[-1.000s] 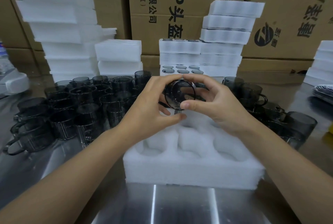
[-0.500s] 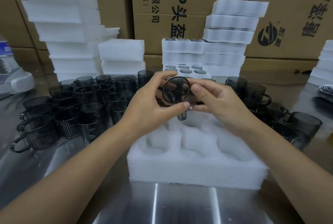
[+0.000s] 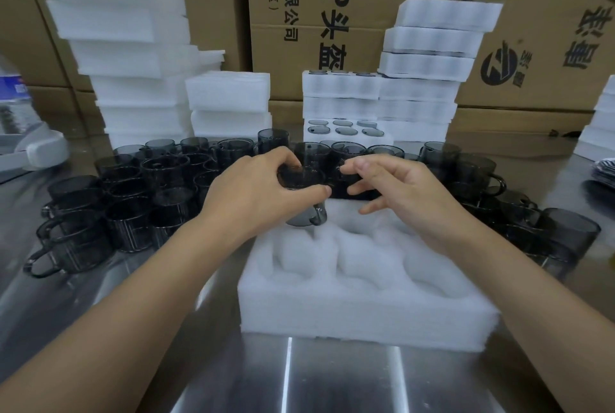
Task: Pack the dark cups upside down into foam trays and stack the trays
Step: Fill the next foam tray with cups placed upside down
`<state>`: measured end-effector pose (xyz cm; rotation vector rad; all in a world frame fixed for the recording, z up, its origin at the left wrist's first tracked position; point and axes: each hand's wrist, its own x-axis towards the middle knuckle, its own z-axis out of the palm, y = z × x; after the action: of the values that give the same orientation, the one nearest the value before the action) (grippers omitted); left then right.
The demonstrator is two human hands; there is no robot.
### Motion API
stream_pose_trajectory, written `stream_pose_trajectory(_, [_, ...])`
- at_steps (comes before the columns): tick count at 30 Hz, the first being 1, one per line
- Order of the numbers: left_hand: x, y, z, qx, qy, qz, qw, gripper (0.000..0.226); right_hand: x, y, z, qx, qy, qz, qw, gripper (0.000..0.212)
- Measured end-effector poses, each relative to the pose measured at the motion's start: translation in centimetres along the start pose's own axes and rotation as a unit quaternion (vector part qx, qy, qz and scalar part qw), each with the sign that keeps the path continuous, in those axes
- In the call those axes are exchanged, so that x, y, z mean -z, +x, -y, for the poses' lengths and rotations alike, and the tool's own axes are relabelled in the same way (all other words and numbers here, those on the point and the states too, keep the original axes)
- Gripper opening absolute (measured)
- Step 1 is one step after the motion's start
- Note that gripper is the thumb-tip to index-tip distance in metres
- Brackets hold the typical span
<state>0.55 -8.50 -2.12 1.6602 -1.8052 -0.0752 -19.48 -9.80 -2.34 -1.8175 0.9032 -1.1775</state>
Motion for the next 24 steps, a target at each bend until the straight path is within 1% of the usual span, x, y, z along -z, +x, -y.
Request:
stream_pose_trajectory(2, [0.3,-0.1,-0.2,0.003,0.031,0.013,0.999,0.053,-0.1,0.0,0.0,0.001,-0.011,0.001,1.000,0.033])
stream_pose_trajectory(5, [-0.1,-0.6,-0.7,0.006,0.087,0.015,0.996,0.054,-0.1,0.0,-0.3,-0.002,-0.040,0.012,0.999,0.024])
stream_pose_trajectory(6, [-0.3,-0.7,-0.9,0.006,0.097,0.010,0.995,0.055,-0.2,0.0,-0.4,-0.003,-0.048,0.018,0.999,0.023])
stream_pose_trajectory(8, [-0.4,-0.7,-1.0,0.010,0.090,0.012,0.996,0.057,-0.2,-0.1,-0.5,-0.001,-0.058,0.032,0.998,0.028])
stream_pose_trajectory(9, [-0.2,-0.7,-1.0,0.012,0.083,0.023,0.996,0.057,-0.1,-0.1,-0.5,0.000,-0.064,0.037,0.997,0.028])
stream_pose_trajectory(12, [0.4,-0.6,-0.9,0.007,0.086,0.074,0.993,0.057,0.0,0.1,-0.6,0.002,-0.092,0.045,0.995,0.016])
stream_pose_trajectory(16, [0.9,-0.6,-0.8,0.007,0.089,0.124,0.988,0.067,0.0,0.7,-0.4,-0.009,-0.134,0.076,0.988,0.010])
stream_pose_trajectory(18, [1.2,-0.6,-0.8,0.006,0.091,0.163,0.982,0.073,-0.2,1.2,0.2,-0.024,-0.194,0.115,0.974,0.012])
stream_pose_trajectory(21, [1.4,-0.7,-0.7,-0.002,0.117,0.206,0.972,0.082,-0.7,2.1,0.9,-0.051,-0.307,0.185,0.932,0.020])
stream_pose_trajectory(22, [1.5,-0.8,-0.7,-0.002,0.127,0.219,0.967,0.088,-1.0,2.3,1.0,-0.056,-0.327,0.195,0.923,0.024])
stream_pose_trajectory(24, [1.9,-0.8,-0.7,0.002,0.112,0.247,0.963,0.097,-1.6,2.4,0.8,-0.060,-0.342,0.183,0.920,0.031])
